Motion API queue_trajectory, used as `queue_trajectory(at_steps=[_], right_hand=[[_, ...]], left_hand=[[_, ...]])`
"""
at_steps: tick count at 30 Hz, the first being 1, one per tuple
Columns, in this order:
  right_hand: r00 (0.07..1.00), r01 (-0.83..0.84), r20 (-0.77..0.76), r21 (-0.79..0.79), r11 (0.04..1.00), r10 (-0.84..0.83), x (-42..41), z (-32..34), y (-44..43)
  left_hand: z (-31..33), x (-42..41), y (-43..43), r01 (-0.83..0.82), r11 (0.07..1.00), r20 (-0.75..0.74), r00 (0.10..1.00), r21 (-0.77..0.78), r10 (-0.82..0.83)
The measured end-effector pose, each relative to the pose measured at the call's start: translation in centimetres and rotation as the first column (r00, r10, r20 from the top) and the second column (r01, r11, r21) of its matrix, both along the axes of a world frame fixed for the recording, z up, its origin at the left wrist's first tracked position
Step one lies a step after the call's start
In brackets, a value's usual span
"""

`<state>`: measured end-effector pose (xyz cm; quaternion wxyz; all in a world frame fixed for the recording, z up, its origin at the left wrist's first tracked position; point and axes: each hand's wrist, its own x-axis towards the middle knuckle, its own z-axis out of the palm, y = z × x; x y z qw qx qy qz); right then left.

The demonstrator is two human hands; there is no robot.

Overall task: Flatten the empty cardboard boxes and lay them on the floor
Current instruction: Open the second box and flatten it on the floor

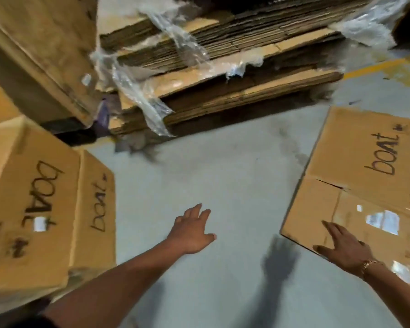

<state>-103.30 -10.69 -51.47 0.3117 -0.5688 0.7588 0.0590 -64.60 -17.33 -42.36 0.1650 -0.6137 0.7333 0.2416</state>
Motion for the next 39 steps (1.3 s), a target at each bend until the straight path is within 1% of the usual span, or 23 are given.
queue_trajectory(at_steps=[3,6,8,10,12,14,16,17,20,21,22,23,26,28,30,32,34,36,38,39], right_hand=[[0.986,-0.105,0.120,-0.060,0.993,0.112,9.5,6.6,-4.2],[0.940,-0.165,0.272,-0.176,0.971,0.209,19.2,13.7,-6.9],[0.892,-0.162,0.380,-0.233,0.959,0.243,26.2,18.4,-7.5],[0.833,-0.165,0.484,-0.247,0.955,0.269,33.1,22.4,-7.4],[0.787,-0.218,0.527,-0.251,0.943,0.322,39.5,25.3,-7.1],[0.764,-0.274,0.533,-0.243,0.931,0.364,45.5,26.9,-6.2],[0.747,-0.317,0.544,-0.214,0.924,0.383,50.9,27.7,-5.1],[0.741,-0.337,0.547,-0.198,0.920,0.389,53.2,27.7,-4.4],[0.729,-0.409,0.520,-0.191,0.892,0.445,59.5,27.1,-2.4],[0.727,-0.426,0.508,-0.192,0.884,0.461,61.4,26.7,-1.7],[0.727,-0.439,0.502,-0.185,0.879,0.468,63.2,26.3,-0.9],[0.729,-0.440,0.507,-0.167,0.883,0.459,64.7,25.9,-0.2],[0.740,-0.397,0.548,-0.114,0.911,0.391,68.6,24.4,2.0],[0.772,-0.356,0.530,-0.097,0.929,0.351,70.3,23.3,3.0],[0.810,-0.325,0.477,-0.122,0.938,0.343,71.1,22.9,3.7],[0.833,-0.328,0.411,-0.170,0.929,0.369,71.3,22.7,3.9],[0.845,-0.352,0.342,-0.223,0.909,0.411,71.0,22.9,3.9],[0.862,-0.352,0.284,-0.262,0.899,0.420,70.7,23.1,3.6],[0.877,-0.361,0.222,-0.279,0.890,0.425,70.5,23.3,3.0],[0.882,-0.365,0.206,-0.271,0.890,0.425,70.3,23.4,2.7]], left_hand=[[7.3,8.3,1.1,-0.056,0.997,0.042,0.997,-0.045,0.058],[14.4,14.9,2.7,-0.140,0.986,0.002,0.990,-0.088,0.141],[19.1,19.1,5.0,-0.215,0.967,-0.105,0.974,-0.139,0.201],[23.1,23.3,7.9,-0.303,0.933,-0.237,0.937,-0.195,0.255],[25.9,27.3,10.9,-0.401,0.891,-0.344,0.885,-0.215,0.315],[27.2,31.8,13.7,-0.478,0.851,-0.393,0.841,-0.219,0.372],[27.1,37.2,15.9,-0.574,0.781,-0.401,0.793,-0.245,0.458],[26.7,40.0,16.8,-0.641,0.724,-0.408,0.750,-0.255,0.521],[23.8,48.7,18.8,-0.849,0.465,-0.431,0.528,-0.252,0.731],[22.7,51.0,19.3,-0.884,0.389,-0.416,0.466,-0.259,0.781],[21.6,52.9,19.7,-0.904,0.339,-0.392,0.420,-0.262,0.819],[20.5,54.4,19.9,-0.911,0.321,-0.365,0.400,-0.259,0.840],[17.8,56.3,19.9,-0.910,0.358,-0.248,0.403,-0.209,0.881],[16.7,56.3,19.7,-0.919,0.370,-0.209,0.392,-0.138,0.896],[16.0,56.2,19.4,-0.928,0.356,-0.203,0.372,-0.113,0.906],[15.8,56.6,19.3,-0.934,0.333,-0.219,0.354,-0.128,0.909],[15.8,56.7,19.1,-0.927,0.347,-0.219,0.371,-0.143,0.902],[15.8,56.6,18.8,-0.914,0.372,-0.203,0.400,-0.165,0.894],[15.7,56.3,18.4,-0.911,0.369,-0.209,0.404,-0.184,0.891],[15.6,56.3,18.3,-0.917,0.358,-0.223,0.392,-0.176,0.893]])
